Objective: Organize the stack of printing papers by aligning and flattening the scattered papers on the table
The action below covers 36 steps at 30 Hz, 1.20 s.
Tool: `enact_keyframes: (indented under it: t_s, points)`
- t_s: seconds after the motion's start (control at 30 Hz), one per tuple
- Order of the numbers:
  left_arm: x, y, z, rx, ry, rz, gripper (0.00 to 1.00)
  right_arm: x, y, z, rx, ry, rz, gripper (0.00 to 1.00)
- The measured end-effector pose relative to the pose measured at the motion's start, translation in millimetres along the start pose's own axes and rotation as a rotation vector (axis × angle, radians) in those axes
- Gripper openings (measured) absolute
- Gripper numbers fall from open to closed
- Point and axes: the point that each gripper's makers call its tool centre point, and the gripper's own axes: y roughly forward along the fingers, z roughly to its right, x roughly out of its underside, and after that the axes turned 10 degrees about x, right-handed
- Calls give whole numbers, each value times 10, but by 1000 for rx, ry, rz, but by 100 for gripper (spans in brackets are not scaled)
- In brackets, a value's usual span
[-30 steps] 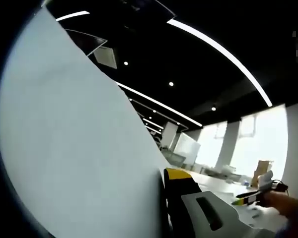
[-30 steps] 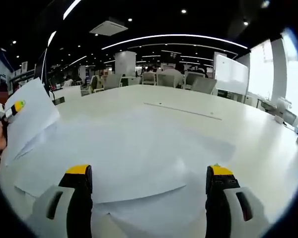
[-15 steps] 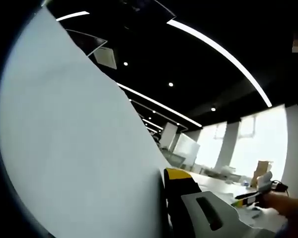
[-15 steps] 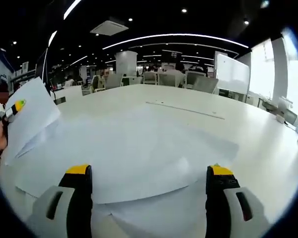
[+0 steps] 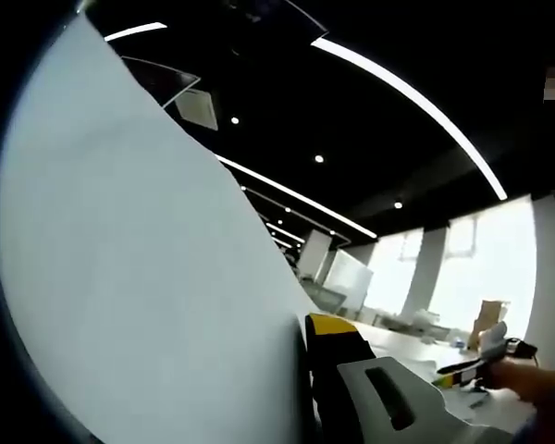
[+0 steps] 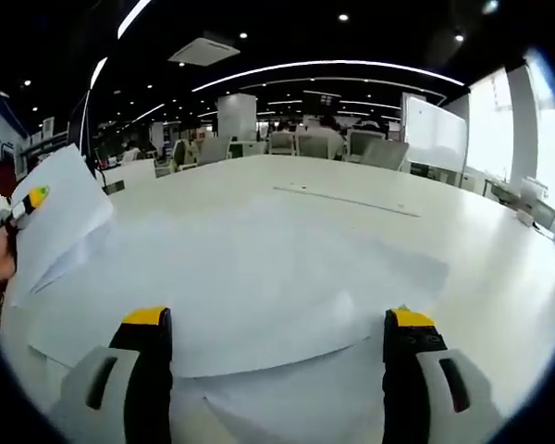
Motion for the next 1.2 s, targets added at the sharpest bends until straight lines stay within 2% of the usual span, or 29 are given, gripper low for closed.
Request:
enact_keyframes:
  t_s: [0.57,0.67,1.1,1.2]
  points:
    - [15,5,23,4,6,-9,10,-41,-48,-89,-13,-3,31,79]
    - [14,3,24,5,6,-9,10,-48,-50,-122,-26,-8,32,74]
    - [11,1,22,7,7,-7,10,-72,-1,-112,-41,-19,34,69]
    - [9,0,21,7,6,-5,10,-71,-21,-135,-50,-23,36,64]
